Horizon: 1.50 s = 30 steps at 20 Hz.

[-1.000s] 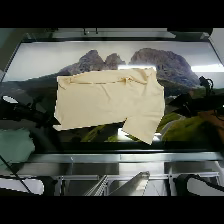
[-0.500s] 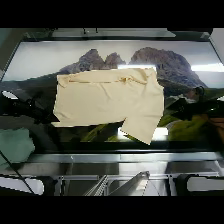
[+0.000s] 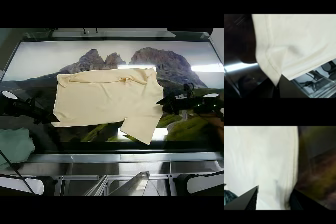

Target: Fold the shirts.

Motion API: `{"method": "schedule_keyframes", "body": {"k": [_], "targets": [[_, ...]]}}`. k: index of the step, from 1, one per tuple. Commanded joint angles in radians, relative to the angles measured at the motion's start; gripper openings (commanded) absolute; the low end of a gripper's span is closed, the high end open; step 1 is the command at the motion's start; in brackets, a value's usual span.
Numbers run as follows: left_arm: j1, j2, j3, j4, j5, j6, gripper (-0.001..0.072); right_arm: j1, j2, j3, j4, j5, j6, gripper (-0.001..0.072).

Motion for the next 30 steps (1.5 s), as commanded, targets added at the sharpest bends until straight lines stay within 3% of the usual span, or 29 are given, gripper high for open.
{"method": "schedule_keyframes", "body": {"k": [1,4,6,8,9,14,18,21,24,28,30], "targets": [[0.000,0.001,0.001,-0.003,-0.010,0.004,0.0016,0.016,-0.013,0.045,0.006,0.045,-0.006,0.0482],[0.000,0.001,0.001,-0.004,-0.009,0.005,0.0016,0.003,-0.013,0.056,0.005,0.111,-0.014,0.0480],[0.000,0.001,0.001,-0.004,-0.008,0.004,0.0016,0.013,-0.013,0.056,0.006,0.138,-0.048,0.0243],[0.000,0.001,0.002,-0.006,-0.017,0.004,0.0016,0.023,-0.013,0.058,0.011,0.171,-0.055,0.0221],[0.000,0.001,0.006,-0.006,-0.038,0.005,0.0016,0.023,-0.012,0.065,0.011,0.201,-0.073,0.0029],[-0.002,0.126,0.165,-0.092,-0.243,0.031,0.0015,-0.013,0.097,0.183,0.075,0.363,-0.059,0.0017],[0.049,0.383,0.376,-0.565,-0.311,0.085,0.0016,-0.074,0.377,0.370,0.199,0.358,-0.048,0.0017],[0.133,0.567,0.541,-0.967,-0.305,0.151,0.0016,-0.145,0.650,0.537,0.245,0.229,-0.049,0.0017],[0.280,0.717,0.674,-1.271,-0.296,0.213,0.0016,-0.223,0.882,0.664,0.241,0.062,-0.053,0.0018],[0.570,0.827,0.758,-1.339,-0.263,0.163,0.0017,-0.262,1.066,0.692,0.141,-0.085,-0.124,0.0018],[0.608,0.844,0.679,-1.339,-0.260,0.143,0.0017,-0.262,1.069,0.691,0.106,-0.069,-0.122,0.0017]]}}
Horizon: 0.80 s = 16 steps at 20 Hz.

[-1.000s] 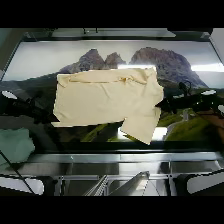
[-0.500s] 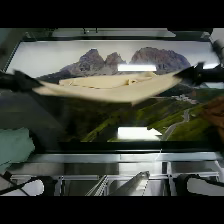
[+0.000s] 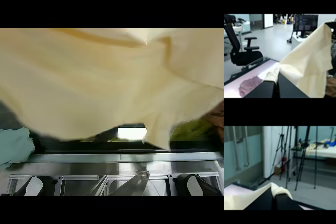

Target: Fold the shirts.

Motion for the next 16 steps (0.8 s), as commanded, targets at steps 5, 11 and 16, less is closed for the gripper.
{"method": "schedule_keyframes", "body": {"k": [5,11,16], "targets": [[-0.145,-0.061,-0.338,0.185,-0.024,-0.019,0.0018,0.023,-0.129,-0.059,-0.040,0.161,0.029,0.0017],[-0.540,-0.394,-0.597,0.546,0.082,0.117,0.0016,0.237,-0.499,-0.351,-0.056,0.178,-0.003,0.0017],[-0.526,-0.723,-0.572,0.730,0.359,0.118,0.0014,0.247,-0.915,-0.382,0.042,-0.003,-0.101,0.0017]]}}
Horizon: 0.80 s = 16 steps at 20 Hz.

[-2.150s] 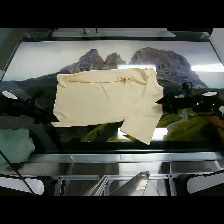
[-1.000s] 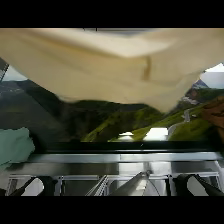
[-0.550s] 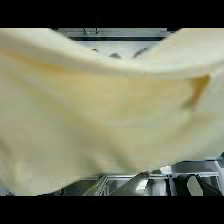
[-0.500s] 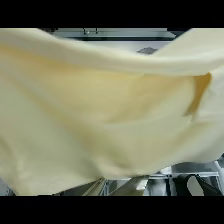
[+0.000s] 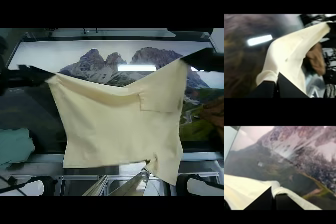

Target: Fold the shirts.

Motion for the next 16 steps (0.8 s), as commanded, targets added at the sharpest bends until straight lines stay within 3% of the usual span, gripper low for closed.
{"method": "schedule_keyframes", "body": {"k": [1,6,11,16], "targets": [[0.014,-0.227,0.052,0.121,0.124,0.005,0.0014,0.002,-0.289,-0.006,0.150,-0.092,-0.084,0.0017],[0.028,-0.425,0.245,0.123,0.082,-0.052,0.0014,-0.023,-0.497,0.088,0.377,-0.078,-0.166,0.0017],[-0.015,-0.520,0.314,0.129,0.080,-0.077,0.0010,-0.029,-0.525,0.130,0.367,-0.063,-0.215,0.0016],[-0.027,-0.507,0.317,0.260,0.072,-0.107,0.0003,-0.056,-0.517,0.130,0.159,0.005,-0.188,0.0016]]}}
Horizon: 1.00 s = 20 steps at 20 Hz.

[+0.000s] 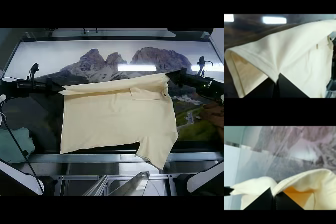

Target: Fold the shirts.

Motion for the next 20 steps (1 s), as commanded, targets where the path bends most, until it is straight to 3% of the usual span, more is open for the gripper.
{"method": "schedule_keyframes", "body": {"k": [1,10,20], "targets": [[-0.011,0.009,0.008,0.119,-0.004,-0.032,0.0003,-0.017,0.008,0.004,-0.146,0.032,0.024,0.0015],[-0.040,0.035,0.008,0.283,0.033,-0.093,0.0004,-0.047,0.017,0.004,-0.375,-0.021,0.094,0.0015],[-0.120,0.033,0.008,0.344,0.104,-0.111,0.0006,-0.030,0.017,0.004,-0.385,-0.027,0.088,0.0017]]}}
